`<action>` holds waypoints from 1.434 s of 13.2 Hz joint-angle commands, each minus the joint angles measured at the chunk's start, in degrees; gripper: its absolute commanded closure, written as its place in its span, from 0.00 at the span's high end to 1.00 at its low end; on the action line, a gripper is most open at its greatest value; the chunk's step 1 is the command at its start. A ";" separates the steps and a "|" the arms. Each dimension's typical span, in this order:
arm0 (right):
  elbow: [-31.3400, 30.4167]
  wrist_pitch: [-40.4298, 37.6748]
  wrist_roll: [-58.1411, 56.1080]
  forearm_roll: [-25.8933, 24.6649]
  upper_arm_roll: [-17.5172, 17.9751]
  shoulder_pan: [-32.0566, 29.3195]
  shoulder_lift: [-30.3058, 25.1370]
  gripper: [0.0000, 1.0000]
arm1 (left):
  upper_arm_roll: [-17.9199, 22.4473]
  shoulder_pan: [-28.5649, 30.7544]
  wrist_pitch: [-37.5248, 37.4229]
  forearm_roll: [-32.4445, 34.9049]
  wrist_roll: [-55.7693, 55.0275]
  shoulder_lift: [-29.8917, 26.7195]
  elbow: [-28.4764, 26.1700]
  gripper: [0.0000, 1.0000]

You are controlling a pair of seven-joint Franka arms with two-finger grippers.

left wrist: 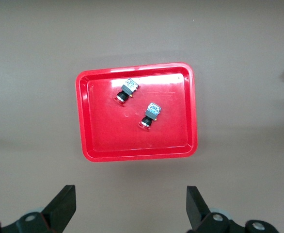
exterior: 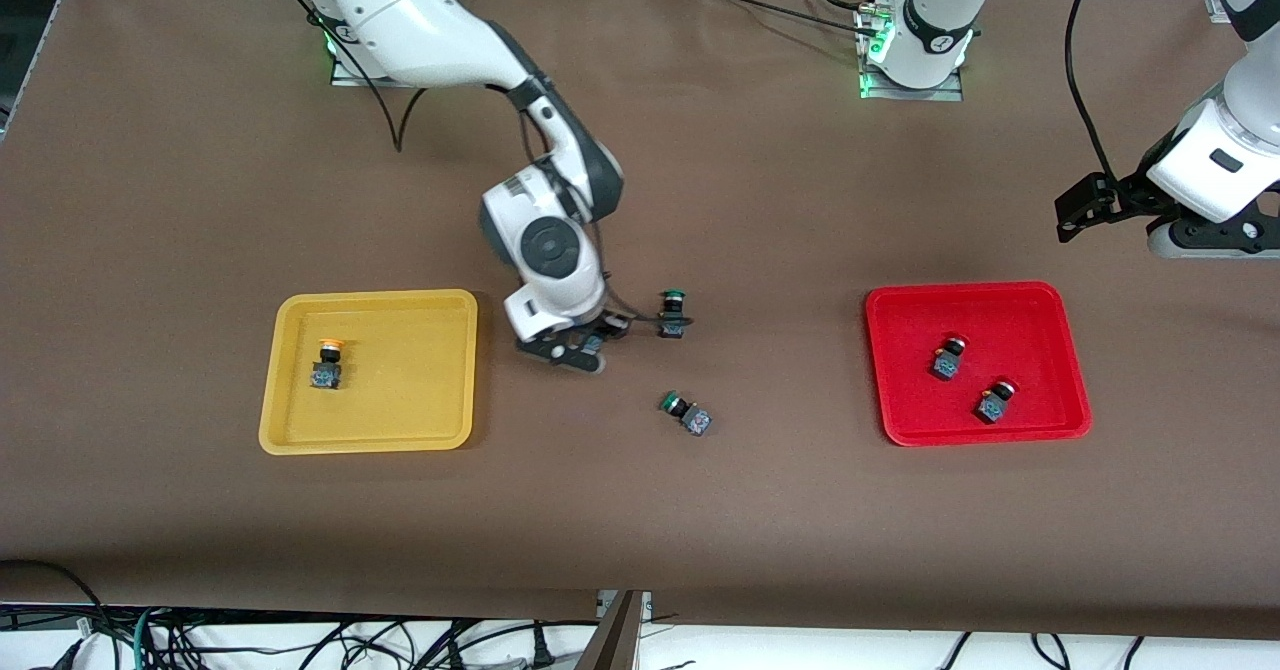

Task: Place red and yellow buttons in trays

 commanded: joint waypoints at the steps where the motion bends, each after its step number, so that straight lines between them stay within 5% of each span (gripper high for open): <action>1: -0.73 -5.36 -14.88 0.27 0.97 -9.32 -3.25 0.00 | 0.09 0.23 -1.06 -0.99 1.38 -0.76 -0.01 1.00; 8: -3.80 -10.04 -29.70 -0.61 0.18 -18.76 -2.82 0.00 | 0.01 0.14 -1.76 -0.90 1.47 -0.67 0.16 1.00; 10: -3.98 -10.30 -29.96 -0.61 0.18 -19.72 -2.65 0.30 | 0.01 0.05 -1.77 -0.90 1.47 -0.67 0.16 1.00; 12: -3.46 -10.74 -32.24 -0.61 0.09 -20.78 -3.26 1.00 | 0.01 -0.03 -1.68 -0.90 1.38 -0.67 0.25 1.00; 19: 1.37 -29.16 -35.94 -0.52 -4.83 -21.22 -14.84 1.00 | 0.01 -0.12 -1.94 -0.90 1.38 -0.67 0.25 1.00</action>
